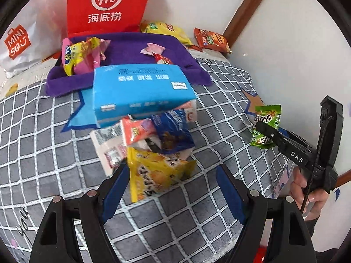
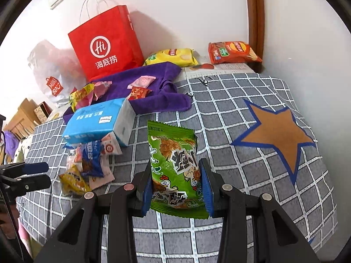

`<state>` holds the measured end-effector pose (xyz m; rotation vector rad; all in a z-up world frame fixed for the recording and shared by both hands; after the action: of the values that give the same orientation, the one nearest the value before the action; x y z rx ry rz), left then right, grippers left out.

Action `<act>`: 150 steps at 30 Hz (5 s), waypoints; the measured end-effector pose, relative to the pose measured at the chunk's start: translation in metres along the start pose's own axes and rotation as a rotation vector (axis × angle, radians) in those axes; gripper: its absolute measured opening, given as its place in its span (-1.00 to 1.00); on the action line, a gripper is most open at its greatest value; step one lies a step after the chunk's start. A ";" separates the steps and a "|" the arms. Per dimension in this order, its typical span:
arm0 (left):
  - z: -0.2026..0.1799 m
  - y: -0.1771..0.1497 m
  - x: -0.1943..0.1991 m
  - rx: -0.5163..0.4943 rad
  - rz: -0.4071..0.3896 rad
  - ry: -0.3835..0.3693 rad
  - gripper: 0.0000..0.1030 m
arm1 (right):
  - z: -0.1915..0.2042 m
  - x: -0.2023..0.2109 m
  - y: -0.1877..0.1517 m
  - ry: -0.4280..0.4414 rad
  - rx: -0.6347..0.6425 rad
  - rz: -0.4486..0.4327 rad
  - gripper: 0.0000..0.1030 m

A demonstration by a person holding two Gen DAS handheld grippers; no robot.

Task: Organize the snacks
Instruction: 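Lift the green packet with the right tool while the left tool grasps the yellow cracker bag, then carry the green packet and the yellow cracker bag over the purple cloth, then lower the green packet onto the cloth and open the right tool while the left tool holds the cracker bag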

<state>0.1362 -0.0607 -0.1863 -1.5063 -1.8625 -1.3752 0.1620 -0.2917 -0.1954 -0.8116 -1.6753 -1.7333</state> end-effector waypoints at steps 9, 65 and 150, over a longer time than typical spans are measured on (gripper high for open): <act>0.006 -0.005 -0.028 0.027 -0.006 0.091 0.59 | 0.000 0.000 -0.012 0.037 0.009 0.010 -0.26; 0.014 0.035 0.012 0.136 -0.075 0.062 0.01 | 0.028 0.018 0.041 0.082 0.118 -0.094 -0.26; 0.155 0.251 0.016 0.113 -0.164 0.144 0.01 | 0.181 -0.181 0.173 -0.001 0.345 0.156 -0.26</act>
<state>0.3971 0.0667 -0.1321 -1.1904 -1.9728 -1.3840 0.4155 -0.1164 -0.2195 -0.7572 -1.7940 -1.2919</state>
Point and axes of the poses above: each gripper's, at about its wrist camera, not at the fingertips, and x roughly against the way its jaws point, z to its left, y to its top, the point moved 7 cm from there along -x, roughly the way its jaws point, and after that the axes turned 11 degrees about -y, right-handed, at the moved point
